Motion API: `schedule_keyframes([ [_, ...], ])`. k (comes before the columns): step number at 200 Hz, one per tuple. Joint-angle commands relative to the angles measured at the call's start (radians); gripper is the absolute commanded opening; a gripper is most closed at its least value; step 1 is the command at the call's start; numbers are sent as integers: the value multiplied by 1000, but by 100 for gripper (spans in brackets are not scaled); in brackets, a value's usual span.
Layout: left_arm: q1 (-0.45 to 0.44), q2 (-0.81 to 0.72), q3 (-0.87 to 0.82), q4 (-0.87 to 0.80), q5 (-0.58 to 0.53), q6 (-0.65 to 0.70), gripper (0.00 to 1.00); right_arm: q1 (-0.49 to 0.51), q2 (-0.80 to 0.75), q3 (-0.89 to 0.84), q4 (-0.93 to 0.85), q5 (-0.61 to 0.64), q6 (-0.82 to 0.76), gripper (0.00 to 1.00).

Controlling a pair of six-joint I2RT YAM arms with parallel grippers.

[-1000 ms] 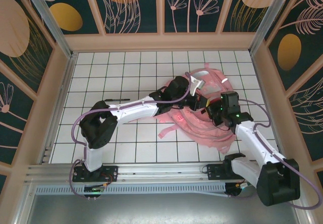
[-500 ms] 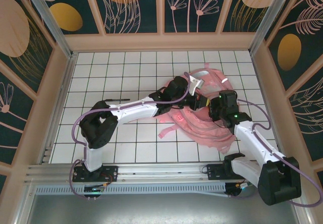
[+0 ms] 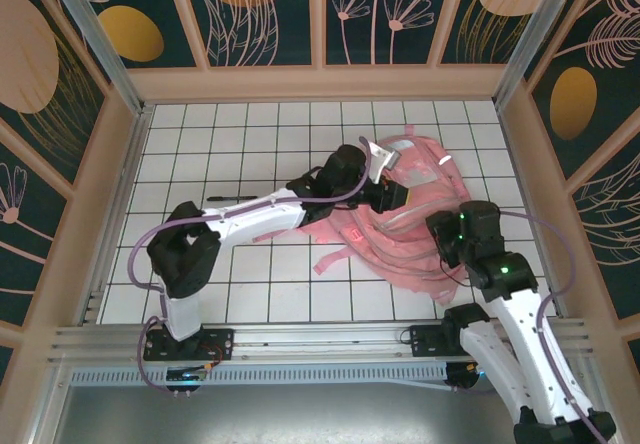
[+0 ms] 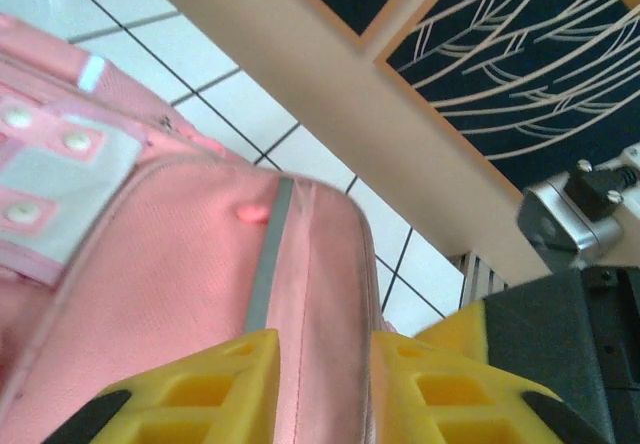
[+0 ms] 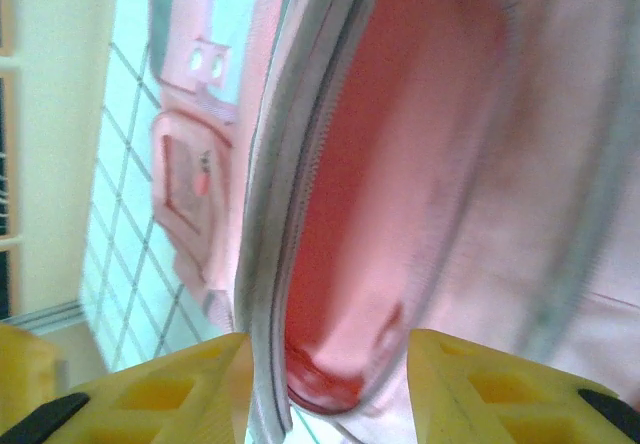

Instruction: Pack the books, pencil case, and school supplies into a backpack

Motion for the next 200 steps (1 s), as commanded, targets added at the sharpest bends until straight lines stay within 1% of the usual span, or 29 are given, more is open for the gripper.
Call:
schedule_keyframes([
  [1,7,-77,48,-82,-35,93,32,-5,-4,124,-269,119,-86,45],
  [15,20,-107,56,-172,-106,109,38,-5,10,213,-303,112,-130,45],
  [23,43,-124,57,-231,-165,89,42,-5,27,253,-305,104,-177,46],
  [35,104,-138,38,-300,-244,9,48,-6,70,309,-292,90,-264,47],
  [39,129,-170,28,-315,-271,-27,51,-5,87,331,-282,87,-293,47],
  [43,156,-181,18,-345,-292,-71,55,-5,103,347,-268,79,-330,47],
  [48,189,-190,10,-377,-348,-139,59,-5,124,361,-251,67,-377,48],
  [56,244,-203,-1,-447,-389,-211,58,-6,162,390,-231,60,-437,48],
  [66,307,-221,-29,-493,-402,-242,59,-4,207,413,-199,47,-509,48],
  [71,334,-233,-48,-509,-427,-257,59,-3,229,420,-182,40,-543,48],
  [77,360,-252,-73,-526,-474,-283,60,-4,257,427,-160,40,-585,48],
  [85,389,-274,-110,-543,-538,-322,62,-3,298,437,-128,-11,-639,48],
  [95,420,-286,-137,-581,-613,-366,66,-4,354,452,-108,-42,-681,48],
  [105,450,-281,-134,-653,-680,-429,66,-4,403,462,-92,-73,-706,48],
  [128,505,-241,-106,-815,-759,-549,64,3,469,456,-22,-156,-731,48],
  [148,546,-209,-117,-896,-805,-645,62,8,499,452,39,-184,-739,48],
  [158,570,-191,-129,-914,-808,-686,62,9,516,455,59,-191,-742,48],
  [176,615,-151,-146,-912,-759,-724,60,10,548,461,80,-212,-751,48],
  [200,637,-77,-143,-898,-771,-742,59,15,590,479,90,-224,-760,48],
])
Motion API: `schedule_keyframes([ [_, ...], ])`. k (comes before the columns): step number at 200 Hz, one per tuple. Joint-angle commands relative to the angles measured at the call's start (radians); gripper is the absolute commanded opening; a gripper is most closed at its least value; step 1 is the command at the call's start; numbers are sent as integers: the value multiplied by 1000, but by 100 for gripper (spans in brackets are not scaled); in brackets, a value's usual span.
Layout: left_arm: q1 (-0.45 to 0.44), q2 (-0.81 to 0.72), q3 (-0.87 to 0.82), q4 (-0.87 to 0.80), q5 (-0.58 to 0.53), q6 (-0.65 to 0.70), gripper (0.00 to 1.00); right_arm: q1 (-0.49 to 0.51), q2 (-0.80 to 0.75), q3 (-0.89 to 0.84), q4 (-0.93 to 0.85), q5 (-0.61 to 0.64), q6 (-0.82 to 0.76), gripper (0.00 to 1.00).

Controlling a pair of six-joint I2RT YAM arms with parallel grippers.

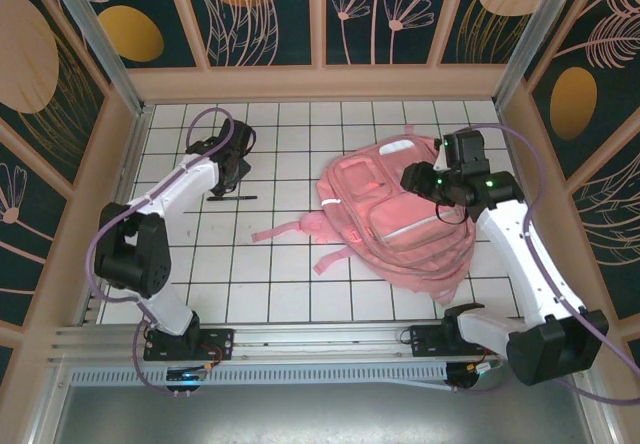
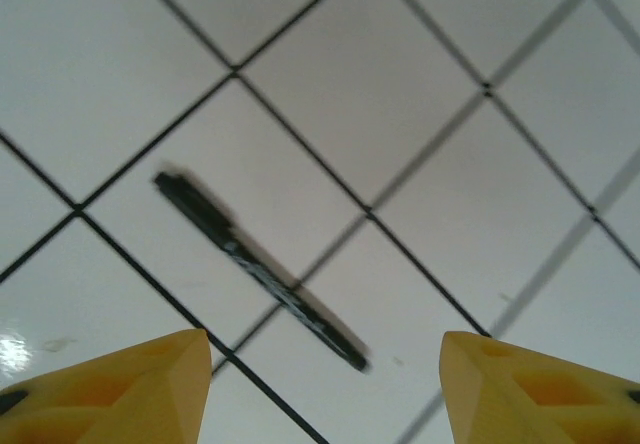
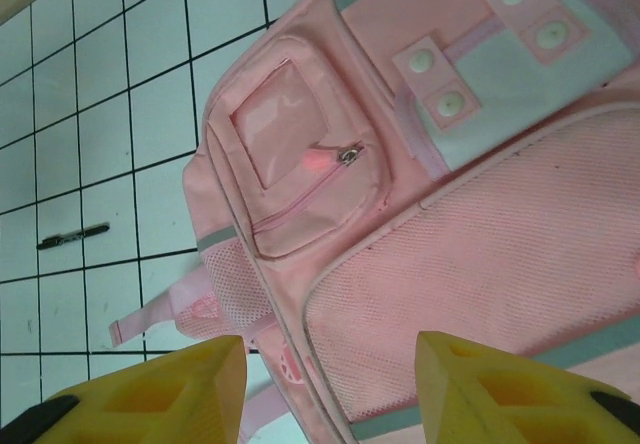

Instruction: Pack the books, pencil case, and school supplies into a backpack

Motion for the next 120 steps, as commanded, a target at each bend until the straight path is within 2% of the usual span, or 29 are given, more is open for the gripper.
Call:
schedule_keyframes([
  [1,19,67,-13,-50,-27,-82,59,13,37,40,53,-40,-40,48],
  [43,84,162,-2,-20,-11,-102,57,23,88,55,72,-68,-45,48],
  [75,102,231,22,-59,-42,-153,49,41,115,64,78,-71,-47,48],
  [107,110,295,-4,27,32,-134,48,61,127,82,84,-67,-34,47],
  [120,110,318,-9,24,61,-143,40,73,133,92,84,-66,-28,47],
])
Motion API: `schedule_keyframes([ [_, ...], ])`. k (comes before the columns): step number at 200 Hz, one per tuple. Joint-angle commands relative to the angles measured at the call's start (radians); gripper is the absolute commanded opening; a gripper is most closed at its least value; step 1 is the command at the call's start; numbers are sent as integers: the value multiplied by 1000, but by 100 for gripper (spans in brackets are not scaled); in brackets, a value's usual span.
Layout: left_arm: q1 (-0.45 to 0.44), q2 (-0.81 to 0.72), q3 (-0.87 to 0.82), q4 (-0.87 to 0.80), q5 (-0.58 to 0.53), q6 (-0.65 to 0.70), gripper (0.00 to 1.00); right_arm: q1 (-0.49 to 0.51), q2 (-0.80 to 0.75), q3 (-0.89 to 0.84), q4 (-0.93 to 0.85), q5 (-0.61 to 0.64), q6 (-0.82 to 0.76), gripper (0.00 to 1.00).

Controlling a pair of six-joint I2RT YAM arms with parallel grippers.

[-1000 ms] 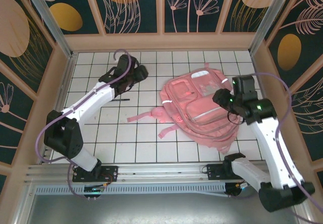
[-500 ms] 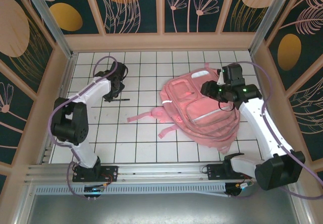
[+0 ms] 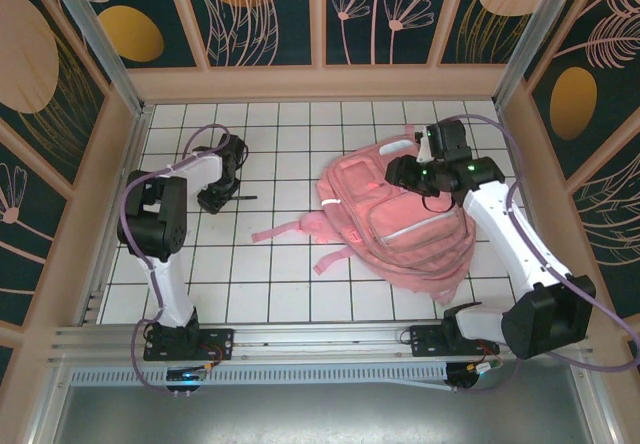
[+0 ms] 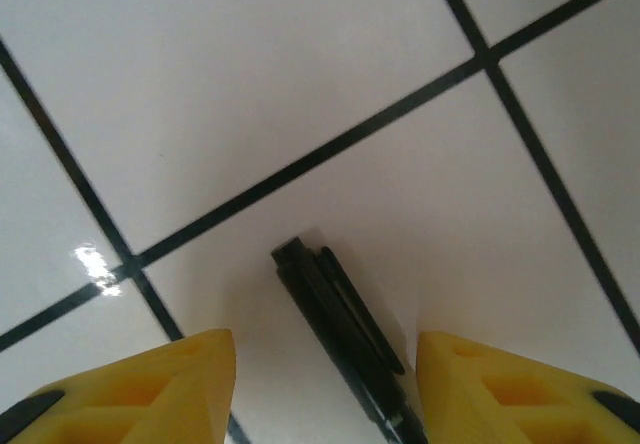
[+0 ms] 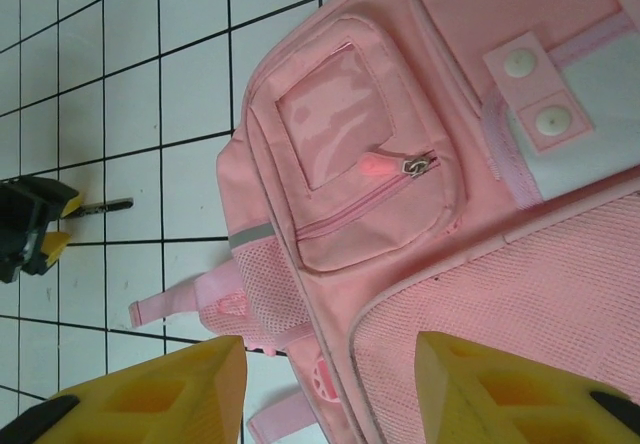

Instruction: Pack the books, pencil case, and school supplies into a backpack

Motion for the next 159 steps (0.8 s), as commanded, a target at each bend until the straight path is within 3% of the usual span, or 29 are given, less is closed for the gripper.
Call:
schedule_keyframes([
  [1,7,50,-13,10,59,-29,40,22,9,46,23,-9,-7,47],
  [48,6,-20,-154,32,91,-55,13,77,17,45,54,6,39,47],
  [75,6,-115,-213,69,172,-3,4,141,70,34,78,-9,64,44],
  [98,4,-198,-230,74,264,51,3,263,192,51,71,-10,-10,47],
  [140,-4,-365,-259,64,369,155,0,418,376,7,363,-288,63,54],
  [159,-65,-411,-249,80,402,234,0,438,454,30,479,-407,125,59],
])
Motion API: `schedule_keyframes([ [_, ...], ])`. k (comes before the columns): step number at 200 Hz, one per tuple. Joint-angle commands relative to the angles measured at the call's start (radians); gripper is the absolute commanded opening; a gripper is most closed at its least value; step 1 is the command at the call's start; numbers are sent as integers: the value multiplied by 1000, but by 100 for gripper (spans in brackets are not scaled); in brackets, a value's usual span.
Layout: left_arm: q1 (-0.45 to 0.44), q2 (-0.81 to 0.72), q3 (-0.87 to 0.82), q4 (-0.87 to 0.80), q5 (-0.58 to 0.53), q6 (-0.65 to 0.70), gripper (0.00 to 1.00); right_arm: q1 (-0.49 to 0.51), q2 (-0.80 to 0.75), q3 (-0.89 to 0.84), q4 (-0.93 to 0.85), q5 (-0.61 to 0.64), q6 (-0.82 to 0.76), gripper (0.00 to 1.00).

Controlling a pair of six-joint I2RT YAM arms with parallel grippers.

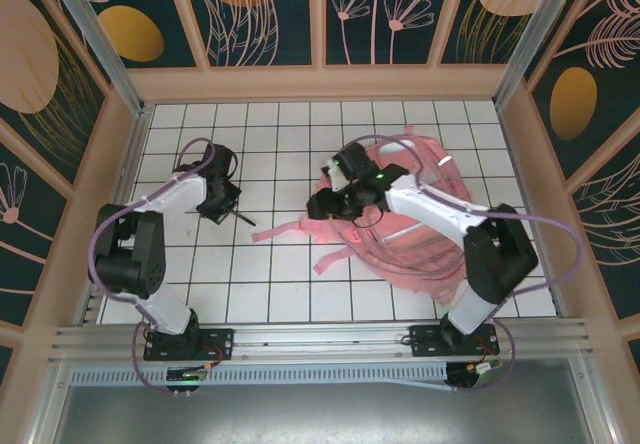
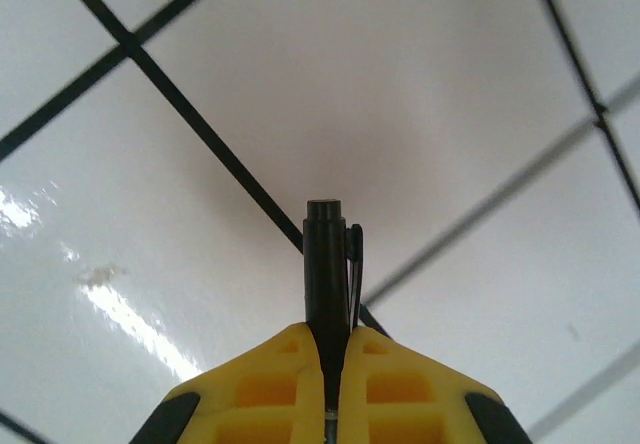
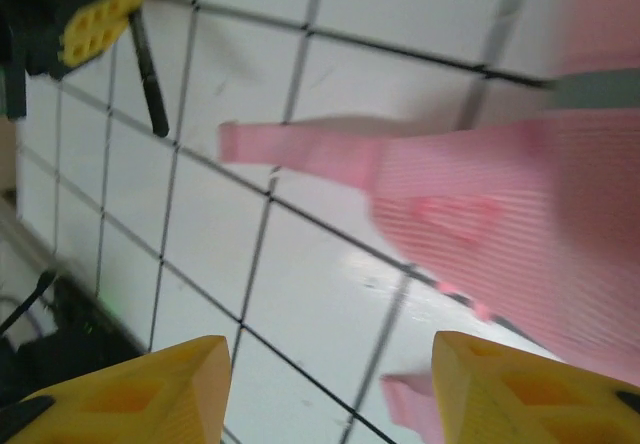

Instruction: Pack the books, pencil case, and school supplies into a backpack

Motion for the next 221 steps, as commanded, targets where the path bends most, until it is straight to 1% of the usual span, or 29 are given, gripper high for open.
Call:
schedule_keyframes([
  [1,-63,-71,8,-16,99,114,0,19,62,14,218,-205,74,59],
  [12,-101,-82,19,-26,128,127,0,18,98,26,263,-260,128,61],
  [20,-126,-89,18,-21,153,124,0,19,126,47,264,-294,153,61],
  [42,-172,-118,1,6,180,97,0,33,183,85,234,-354,202,61],
  [57,-189,-134,-13,38,208,78,0,35,211,83,230,-365,240,61],
  [71,-207,-143,-11,57,236,67,0,43,236,82,225,-356,264,58],
  [86,-226,-151,-4,72,257,61,0,56,248,69,269,-363,302,55],
  [98,-239,-161,-11,85,267,49,0,65,258,65,300,-370,338,43],
  [104,-244,-168,-18,96,271,43,0,67,264,74,302,-374,346,40],
  [127,-261,-188,-55,141,288,11,0,75,256,75,314,-373,380,40],
  [146,-264,-197,-133,190,314,-18,0,75,234,50,332,-360,405,39],
  [152,-266,-200,-147,198,318,-26,0,75,235,46,326,-355,403,36],
  [158,-267,-204,-159,205,320,-30,0,76,232,45,318,-349,399,30],
  [174,-269,-221,-180,215,326,-37,0,76,227,42,288,-315,390,11],
  [179,-268,-228,-186,222,331,-34,4,76,220,38,287,-309,390,7],
  [183,-268,-234,-190,228,337,-32,9,76,213,33,288,-302,391,4],
  [189,-269,-245,-194,238,345,-31,20,76,199,23,293,-297,392,1],
  [193,-268,-252,-197,250,354,-28,26,75,187,15,295,-292,394,1],
  [202,-269,-268,-207,289,393,-18,37,71,163,-2,296,-282,396,0],
  [221,-269,-313,-226,414,525,12,65,48,88,-44,274,-251,397,0],
])
